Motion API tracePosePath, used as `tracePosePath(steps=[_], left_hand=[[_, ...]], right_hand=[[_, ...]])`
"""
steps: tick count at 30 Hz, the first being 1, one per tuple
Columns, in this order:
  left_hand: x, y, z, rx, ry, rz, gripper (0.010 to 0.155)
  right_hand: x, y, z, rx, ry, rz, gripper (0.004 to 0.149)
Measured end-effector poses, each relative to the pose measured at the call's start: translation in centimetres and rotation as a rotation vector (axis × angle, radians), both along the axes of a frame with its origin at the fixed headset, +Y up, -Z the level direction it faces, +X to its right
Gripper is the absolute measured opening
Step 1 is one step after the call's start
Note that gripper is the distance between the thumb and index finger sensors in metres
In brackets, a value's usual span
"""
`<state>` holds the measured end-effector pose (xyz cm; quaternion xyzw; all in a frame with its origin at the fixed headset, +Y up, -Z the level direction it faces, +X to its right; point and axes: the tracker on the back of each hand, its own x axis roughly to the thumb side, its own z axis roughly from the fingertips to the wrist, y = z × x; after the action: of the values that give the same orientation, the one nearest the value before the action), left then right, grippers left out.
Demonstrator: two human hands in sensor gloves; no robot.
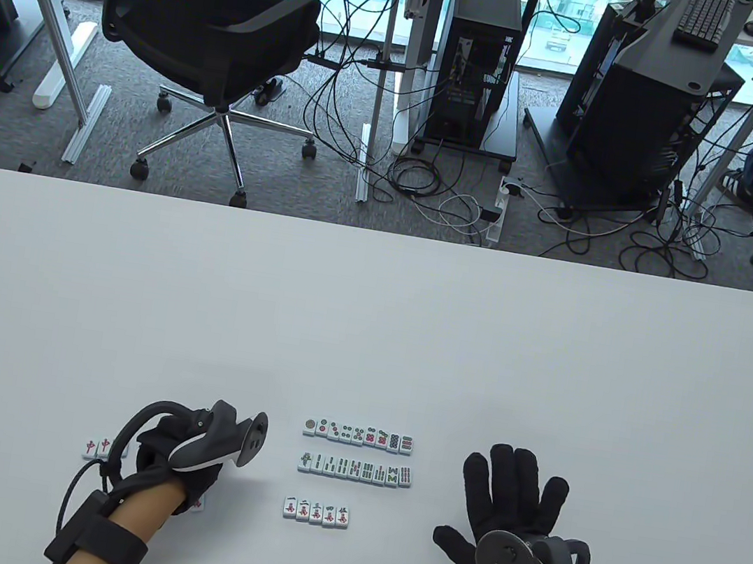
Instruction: Mahjong suit sorting
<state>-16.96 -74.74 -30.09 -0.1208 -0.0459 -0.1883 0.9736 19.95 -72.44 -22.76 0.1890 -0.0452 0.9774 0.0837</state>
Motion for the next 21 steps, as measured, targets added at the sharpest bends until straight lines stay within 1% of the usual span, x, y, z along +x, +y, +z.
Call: tracePosePath(steps=[2, 3, 6, 8, 10, 12, 14, 17, 21], left_hand=[[1.9, 1.4, 0.2, 0.05, -0.04, 0.064, 0.061], [2.9, 2.0, 0.4, 0.058, -0.059, 0.099, 0.061], [6.5, 3.1, 1.5, 0.036, -0.141, 0.223, 0.062], [9.1, 3.3, 2.3, 0.017, -0.203, 0.277, 0.062], [11.4, 3.0, 2.8, 0.01, -0.258, 0.3, 0.062], [14.0, 2.3, 3.2, 0.012, -0.301, 0.31, 0.062], [15.7, 1.6, 3.5, -0.005, -0.329, 0.294, 0.062], [17.0, 0.8, 3.5, -0.02, -0.332, 0.233, 0.062], [17.7, 0.0, 3.3, -0.021, -0.335, 0.189, 0.062]], right_hand=[[0.0, 0.0, 0.0, 0.003, 0.0, 0.0, 0.091], [0.0, 0.0, 0.0, 0.003, 0.0, -0.001, 0.091], [0.1, 0.0, 0.0, 0.005, -0.004, -0.006, 0.091], [0.2, 0.0, 0.0, 0.006, -0.007, -0.011, 0.091], [0.2, 0.0, 0.0, 0.006, -0.008, -0.013, 0.091], [0.3, -0.1, 0.0, 0.005, -0.008, -0.008, 0.091], [0.3, -0.2, -0.1, 0.001, -0.013, -0.001, 0.091], [0.4, -0.1, -0.1, 0.0, -0.015, -0.003, 0.091], [0.4, -0.1, -0.1, -0.002, -0.008, -0.02, 0.091]])
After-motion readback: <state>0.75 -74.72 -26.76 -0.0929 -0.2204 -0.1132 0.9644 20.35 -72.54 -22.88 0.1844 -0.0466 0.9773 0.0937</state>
